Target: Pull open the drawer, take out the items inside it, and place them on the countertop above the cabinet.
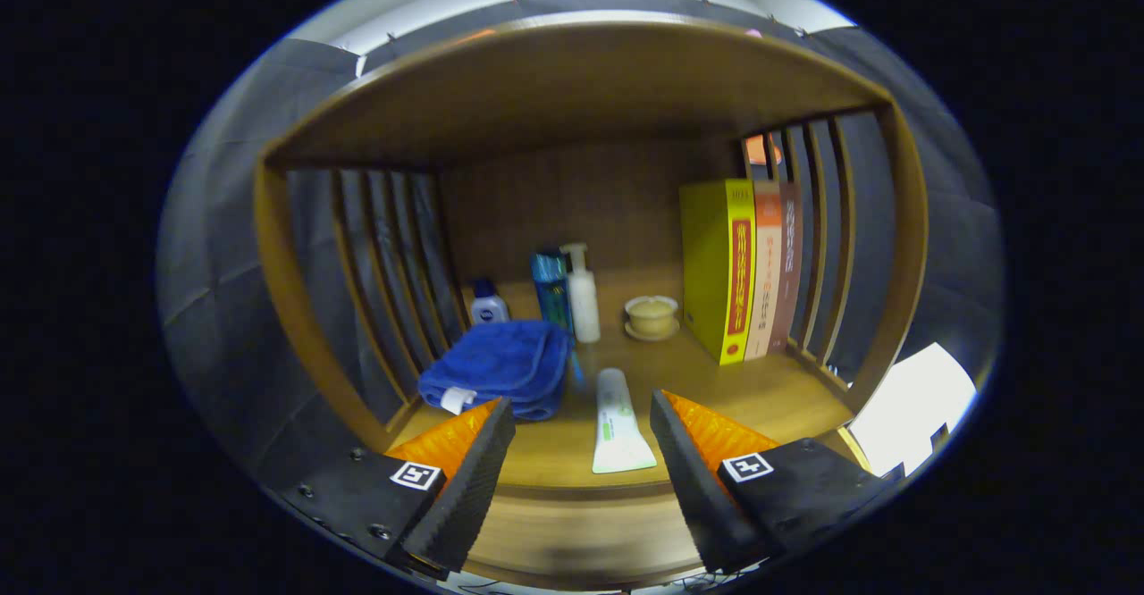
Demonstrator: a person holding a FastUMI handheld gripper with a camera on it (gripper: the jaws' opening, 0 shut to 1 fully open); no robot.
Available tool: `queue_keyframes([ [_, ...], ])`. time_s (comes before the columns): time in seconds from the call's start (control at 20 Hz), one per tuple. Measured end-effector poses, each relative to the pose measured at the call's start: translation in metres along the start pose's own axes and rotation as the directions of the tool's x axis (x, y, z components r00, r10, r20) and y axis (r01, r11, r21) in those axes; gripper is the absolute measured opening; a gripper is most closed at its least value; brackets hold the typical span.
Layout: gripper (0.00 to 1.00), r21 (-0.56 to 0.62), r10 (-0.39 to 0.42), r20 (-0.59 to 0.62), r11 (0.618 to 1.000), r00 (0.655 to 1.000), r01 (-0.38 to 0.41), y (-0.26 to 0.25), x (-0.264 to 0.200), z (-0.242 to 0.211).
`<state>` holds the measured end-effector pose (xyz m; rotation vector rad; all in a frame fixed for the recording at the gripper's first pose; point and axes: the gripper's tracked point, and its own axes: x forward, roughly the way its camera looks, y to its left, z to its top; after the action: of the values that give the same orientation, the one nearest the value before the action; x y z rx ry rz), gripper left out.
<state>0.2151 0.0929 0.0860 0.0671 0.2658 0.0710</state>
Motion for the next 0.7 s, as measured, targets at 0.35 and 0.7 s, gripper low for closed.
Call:
queue_keyframes([
  [0.35,0.98,0.02,-0.004,0.249,1.0,0.969,-0.001,-0.01,-0.083,-0.036],
  [0.7,0.98,-0.054,-0.068,0.312,0.995,0.948,0.089,-0.024,-0.119,-0.111],
])
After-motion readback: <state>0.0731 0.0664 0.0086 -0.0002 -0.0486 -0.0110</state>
